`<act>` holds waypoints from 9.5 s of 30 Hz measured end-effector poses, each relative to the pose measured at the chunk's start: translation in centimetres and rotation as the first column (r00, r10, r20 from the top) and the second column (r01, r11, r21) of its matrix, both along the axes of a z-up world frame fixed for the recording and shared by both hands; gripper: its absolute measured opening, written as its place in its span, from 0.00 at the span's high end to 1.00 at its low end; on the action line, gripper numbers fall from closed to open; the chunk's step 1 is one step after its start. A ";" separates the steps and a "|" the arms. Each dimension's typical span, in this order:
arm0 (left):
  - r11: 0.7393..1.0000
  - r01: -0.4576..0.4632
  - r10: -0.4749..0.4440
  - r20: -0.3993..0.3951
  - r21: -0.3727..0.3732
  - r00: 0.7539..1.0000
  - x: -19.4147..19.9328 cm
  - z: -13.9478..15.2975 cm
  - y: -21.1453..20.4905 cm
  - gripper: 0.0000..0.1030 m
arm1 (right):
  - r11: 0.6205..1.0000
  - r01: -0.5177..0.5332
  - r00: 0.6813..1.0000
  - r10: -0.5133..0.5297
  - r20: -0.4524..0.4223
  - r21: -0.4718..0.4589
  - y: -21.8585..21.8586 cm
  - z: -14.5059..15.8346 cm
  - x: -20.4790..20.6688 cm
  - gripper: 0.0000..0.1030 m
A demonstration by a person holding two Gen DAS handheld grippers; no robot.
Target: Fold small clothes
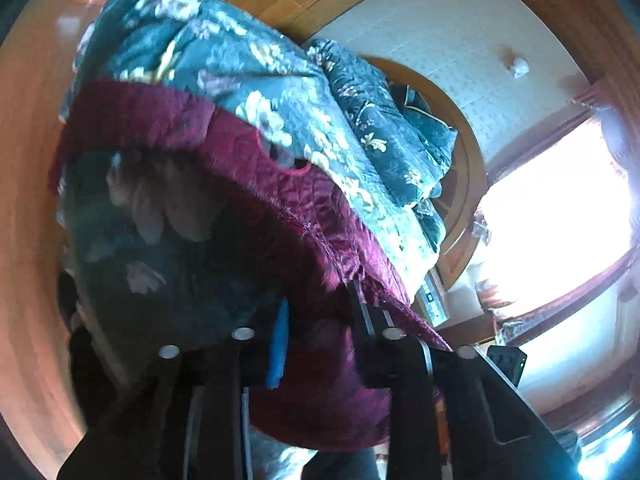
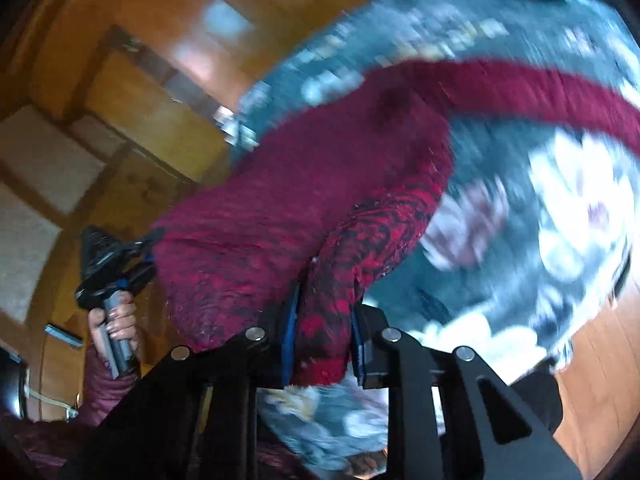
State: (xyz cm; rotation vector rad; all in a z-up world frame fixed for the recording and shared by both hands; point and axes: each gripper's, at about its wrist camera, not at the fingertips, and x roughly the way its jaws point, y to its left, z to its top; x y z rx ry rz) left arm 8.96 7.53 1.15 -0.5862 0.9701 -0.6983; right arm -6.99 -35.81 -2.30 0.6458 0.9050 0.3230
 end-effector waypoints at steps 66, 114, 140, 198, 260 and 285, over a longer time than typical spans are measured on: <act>0.827 0.062 -0.128 0.078 0.558 0.989 -1.2 -13.2 -16.6 0.25 | 0.675 0.701 0.713 -0.648 -0.268 0.231 -24.6 -12.6 3.1 0.49; 0.752 -0.659 0.614 -0.342 -0.020 0.711 15.4 -19.1 12.8 0.26 | 0.855 0.072 0.990 -0.124 -0.067 -0.514 6.8 -12.3 21.6 0.02; 0.648 -0.594 0.642 0.077 0.477 0.762 16.9 -12.8 6.6 0.57 | 0.836 0.088 0.992 -0.122 -0.027 -0.542 7.3 -13.1 21.5 0.02; 0.802 -0.103 0.034 0.128 0.589 0.991 4.5 -14.9 -17.2 0.14 | 0.797 0.557 0.830 -0.531 0.169 -0.234 -22.1 -0.5 14.5 0.89; 0.904 -0.196 0.156 0.134 0.379 0.979 16.9 -8.7 -12.5 0.98 | 0.917 0.112 0.994 -0.103 0.045 -0.382 -3.5 -3.6 17.7 0.65; 0.825 -0.521 0.554 -0.132 0.220 0.822 12.3 -15.1 6.4 0.46 | 0.780 0.222 0.971 -0.229 0.064 -0.584 -0.9 -11.3 22.2 0.66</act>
